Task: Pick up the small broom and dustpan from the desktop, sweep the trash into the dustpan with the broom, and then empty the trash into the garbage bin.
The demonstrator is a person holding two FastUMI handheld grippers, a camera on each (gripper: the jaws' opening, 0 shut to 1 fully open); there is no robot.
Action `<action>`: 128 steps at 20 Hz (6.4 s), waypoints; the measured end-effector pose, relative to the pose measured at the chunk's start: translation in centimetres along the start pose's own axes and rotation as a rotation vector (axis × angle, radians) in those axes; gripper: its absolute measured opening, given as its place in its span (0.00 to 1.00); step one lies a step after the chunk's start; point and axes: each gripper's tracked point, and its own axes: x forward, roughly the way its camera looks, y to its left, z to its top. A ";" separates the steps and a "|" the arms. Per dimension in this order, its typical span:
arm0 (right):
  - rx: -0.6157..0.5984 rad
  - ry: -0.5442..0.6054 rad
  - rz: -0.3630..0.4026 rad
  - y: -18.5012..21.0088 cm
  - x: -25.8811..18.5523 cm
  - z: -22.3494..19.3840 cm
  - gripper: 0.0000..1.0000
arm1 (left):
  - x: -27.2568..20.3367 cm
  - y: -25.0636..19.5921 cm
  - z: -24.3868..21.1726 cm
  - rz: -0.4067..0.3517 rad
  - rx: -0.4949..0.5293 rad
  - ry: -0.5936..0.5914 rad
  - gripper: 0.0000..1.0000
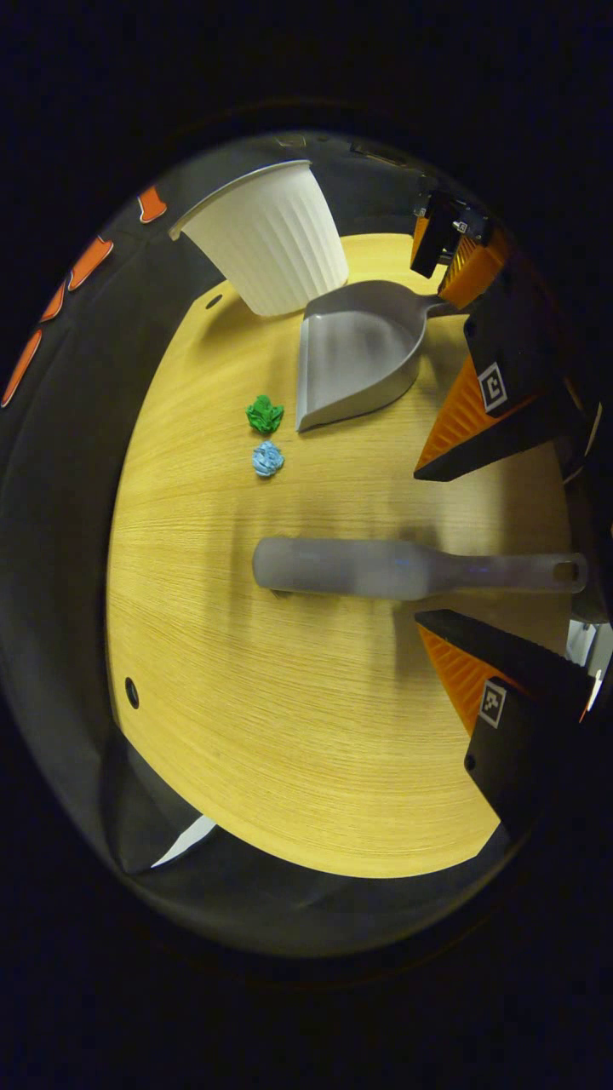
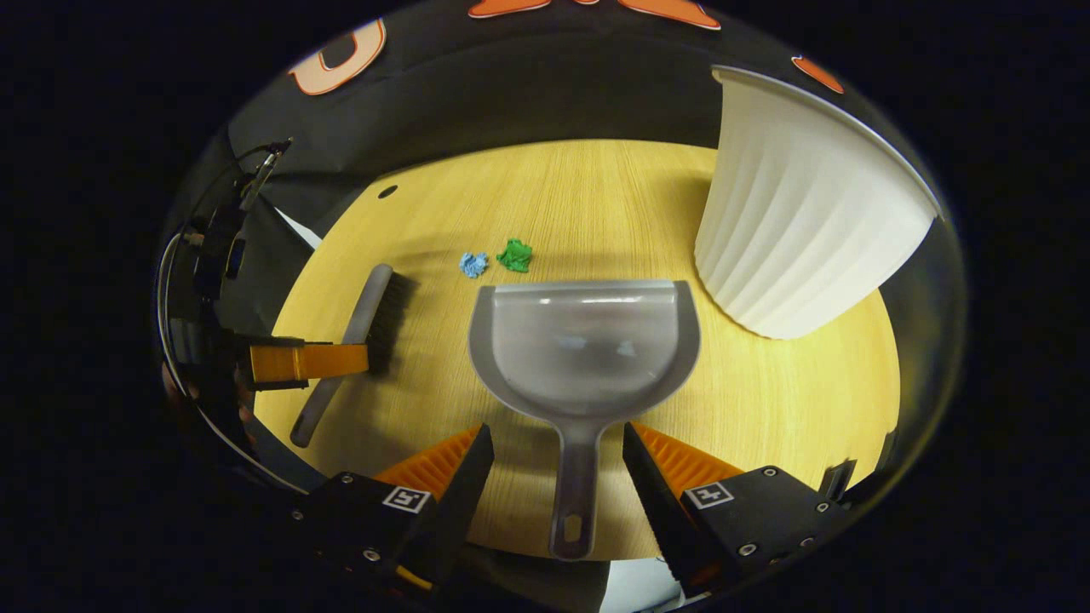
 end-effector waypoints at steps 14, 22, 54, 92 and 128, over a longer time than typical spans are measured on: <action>0.040 0.138 -0.043 -1.4 4.4 -1.5 0.61 | 5.3 0.6 -1.3 0.074 -0.020 0.132 0.71; 0.080 0.105 -0.015 -1.0 4.2 -1.4 0.41 | 3.1 2.4 3.3 0.112 0.036 0.069 0.29; -0.130 0.152 0.056 0.4 2.5 -2.4 0.31 | 3.8 -15.8 35.5 -0.226 0.667 0.158 0.28; 0.168 0.103 -0.158 -10.3 -1.4 -6.3 0.31 | -5.2 -16.7 36.4 -0.173 0.349 0.136 0.29; 0.041 -0.518 -0.733 -25.3 -18.3 20.8 0.31 | -25.1 -20.8 53.5 -0.066 0.145 0.143 0.29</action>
